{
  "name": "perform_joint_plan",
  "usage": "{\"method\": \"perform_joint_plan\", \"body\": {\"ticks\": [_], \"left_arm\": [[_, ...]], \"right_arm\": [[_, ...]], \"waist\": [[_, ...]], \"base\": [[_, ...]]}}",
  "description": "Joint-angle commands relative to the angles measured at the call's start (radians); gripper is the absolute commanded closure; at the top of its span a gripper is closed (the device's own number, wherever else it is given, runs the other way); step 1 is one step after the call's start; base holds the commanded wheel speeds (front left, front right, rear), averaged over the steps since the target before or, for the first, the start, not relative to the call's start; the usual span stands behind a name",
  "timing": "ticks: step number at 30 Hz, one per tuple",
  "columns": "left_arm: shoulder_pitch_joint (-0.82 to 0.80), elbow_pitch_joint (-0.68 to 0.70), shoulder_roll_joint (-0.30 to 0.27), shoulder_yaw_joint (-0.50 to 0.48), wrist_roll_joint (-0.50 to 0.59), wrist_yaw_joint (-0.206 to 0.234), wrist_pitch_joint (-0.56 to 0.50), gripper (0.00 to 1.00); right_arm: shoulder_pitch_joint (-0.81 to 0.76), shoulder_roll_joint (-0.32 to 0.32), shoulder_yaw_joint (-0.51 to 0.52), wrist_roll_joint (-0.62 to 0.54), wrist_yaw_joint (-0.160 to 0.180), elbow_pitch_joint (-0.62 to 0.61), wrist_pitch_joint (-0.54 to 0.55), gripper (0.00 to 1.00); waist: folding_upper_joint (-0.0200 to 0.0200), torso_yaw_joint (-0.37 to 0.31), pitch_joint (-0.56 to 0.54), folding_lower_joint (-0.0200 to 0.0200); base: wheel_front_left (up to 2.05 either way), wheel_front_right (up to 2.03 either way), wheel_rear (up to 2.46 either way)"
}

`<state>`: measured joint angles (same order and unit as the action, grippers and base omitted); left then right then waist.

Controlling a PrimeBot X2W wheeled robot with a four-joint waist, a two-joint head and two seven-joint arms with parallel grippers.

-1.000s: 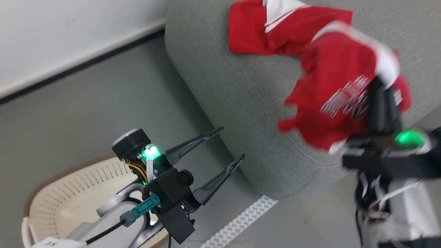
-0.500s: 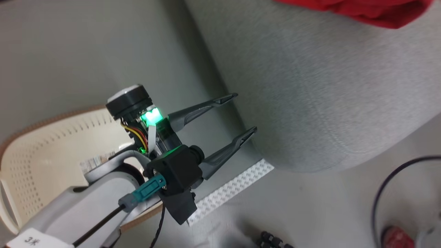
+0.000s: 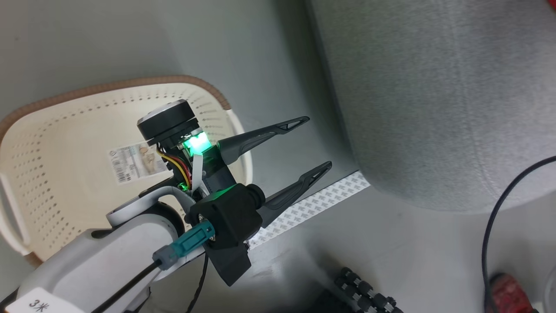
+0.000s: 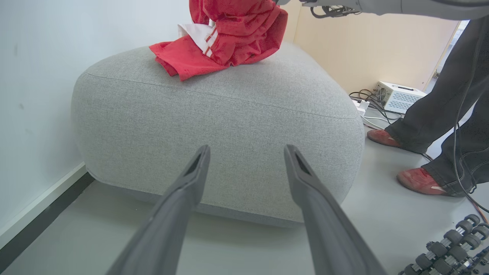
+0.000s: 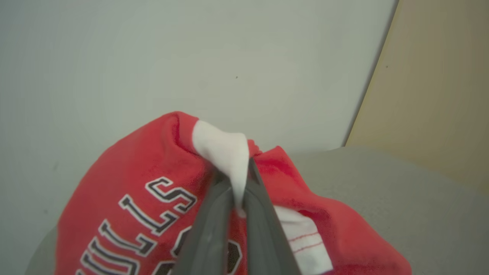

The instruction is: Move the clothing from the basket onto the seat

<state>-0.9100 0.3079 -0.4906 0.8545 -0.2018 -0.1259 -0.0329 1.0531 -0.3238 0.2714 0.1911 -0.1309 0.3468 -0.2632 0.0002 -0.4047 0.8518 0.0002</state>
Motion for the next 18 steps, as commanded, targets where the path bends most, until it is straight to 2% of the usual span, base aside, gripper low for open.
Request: {"method": "perform_joint_plan", "body": {"ticks": [1, 6, 11, 12, 13, 14, 18], "left_arm": [[0.002, 0.0, -0.004, 0.003, -0.004, 0.004, 0.007, 0.0], [0.017, -0.001, -0.018, -0.007, -0.005, 0.022, 0.003, 0.0], [0.037, 0.0, -0.022, -0.017, -0.01, 0.05, 0.007, 0.0], [0.041, 0.0, -0.021, -0.016, -0.01, 0.053, 0.01, 0.0], [0.048, -0.001, -0.019, -0.016, -0.011, 0.058, 0.012, 0.0], [0.053, -0.001, -0.017, -0.015, -0.012, 0.062, 0.016, 0.0], [0.059, -0.013, -0.01, -0.02, -0.019, 0.076, 0.037, 0.0]], "right_arm": [[-0.014, 0.012, 0.017, -0.009, 0.0, 0.032, -0.001, 1.0], [-0.019, 0.043, 0.027, -0.024, 0.0, 0.171, -0.001, 1.0], [-0.004, 0.065, 0.047, -0.051, 0.0, 0.233, 0.0, 1.0], [-0.003, 0.065, 0.055, -0.062, 0.0, 0.236, 0.0, 0.8], [-0.003, 0.067, 0.066, -0.071, 0.0, 0.237, 0.0, 0.73], [-0.005, 0.071, 0.075, -0.079, 0.0, 0.233, 0.0, 0.0], [-0.04, 0.094, 0.098, -0.105, 0.0, 0.169, 0.0, 0.0]], "waist": [[-0.0002, 0.037, 0.027, -0.0002], [-0.0002, 0.052, 0.023, -0.0002], [-0.0002, 0.054, 0.012, -0.0002], [-0.0002, 0.054, 0.008, -0.0002], [-0.0002, 0.055, 0.002, -0.0002], [-0.0002, 0.055, -0.004, -0.0002], [-0.0002, 0.058, -0.04, -0.0002]], "base": [[0.0, 0.0, 0.0], [0.0, 0.0, 0.0], [0.0, 0.0, 0.0], [0.0, 0.0, 0.0], [0.0, 0.0, 0.0], [0.0, 0.0, 0.0], [0.0, 0.0, 0.0]]}}
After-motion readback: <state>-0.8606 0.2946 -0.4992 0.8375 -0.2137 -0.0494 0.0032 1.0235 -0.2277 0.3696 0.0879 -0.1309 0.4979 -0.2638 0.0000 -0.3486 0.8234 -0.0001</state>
